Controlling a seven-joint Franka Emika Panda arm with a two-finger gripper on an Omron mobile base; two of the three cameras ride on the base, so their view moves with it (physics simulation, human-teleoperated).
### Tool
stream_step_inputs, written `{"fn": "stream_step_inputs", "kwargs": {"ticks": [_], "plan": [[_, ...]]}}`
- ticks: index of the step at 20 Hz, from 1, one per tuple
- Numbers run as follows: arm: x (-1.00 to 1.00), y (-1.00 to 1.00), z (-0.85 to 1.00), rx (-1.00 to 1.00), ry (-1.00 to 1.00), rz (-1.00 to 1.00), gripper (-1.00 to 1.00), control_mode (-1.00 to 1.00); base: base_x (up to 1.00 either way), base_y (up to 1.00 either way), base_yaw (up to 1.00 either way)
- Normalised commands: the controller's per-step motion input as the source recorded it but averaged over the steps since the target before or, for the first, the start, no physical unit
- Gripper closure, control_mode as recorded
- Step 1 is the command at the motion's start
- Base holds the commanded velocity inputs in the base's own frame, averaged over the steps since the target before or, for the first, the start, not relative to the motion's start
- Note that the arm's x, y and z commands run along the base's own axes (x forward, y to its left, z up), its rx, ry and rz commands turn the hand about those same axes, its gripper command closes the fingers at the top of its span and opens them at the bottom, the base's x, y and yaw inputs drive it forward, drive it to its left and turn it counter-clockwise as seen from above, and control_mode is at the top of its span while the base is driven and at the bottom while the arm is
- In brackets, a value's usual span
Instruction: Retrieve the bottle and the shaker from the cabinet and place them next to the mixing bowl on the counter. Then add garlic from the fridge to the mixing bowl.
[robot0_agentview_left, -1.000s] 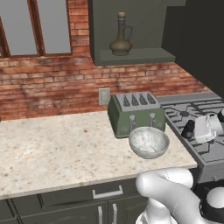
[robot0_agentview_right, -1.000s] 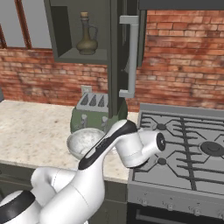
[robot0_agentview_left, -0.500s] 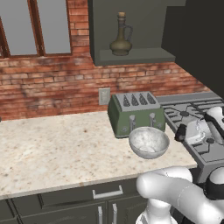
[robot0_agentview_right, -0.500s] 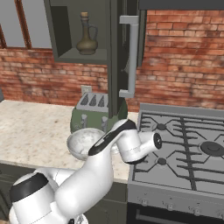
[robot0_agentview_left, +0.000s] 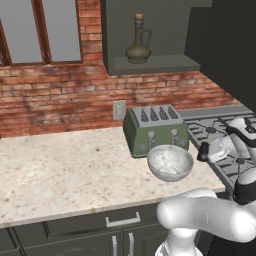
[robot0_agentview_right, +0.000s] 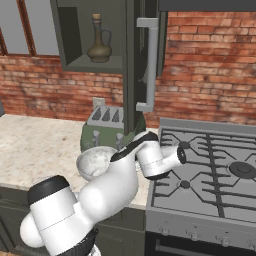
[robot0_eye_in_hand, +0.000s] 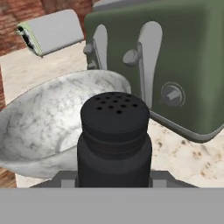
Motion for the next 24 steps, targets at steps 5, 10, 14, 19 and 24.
{"fn": "stream_step_inputs", "kwargs": {"ticks": [5, 10, 14, 19, 24], "plan": [[0.10, -0.08, 0.00, 0.00, 0.00, 0.03, 1.00, -1.00, 0.00, 0.00, 0.00], [0.13, 0.00, -0.07, 0.00, 0.00, 0.03, 1.00, -1.00, 0.00, 0.00, 0.00], [0.11, 0.00, -0.25, 0.00, 0.00, 0.04, 1.00, -1.00, 0.00, 0.00, 0.00], [0.04, 0.00, -0.30, 0.00, -0.01, 0.03, 1.00, -1.00, 0.00, 0.00, 0.00], [0.08, 0.02, -0.30, -0.01, -0.04, 0.03, 1.00, -1.00, 0.00, 0.00, 0.00]]}}
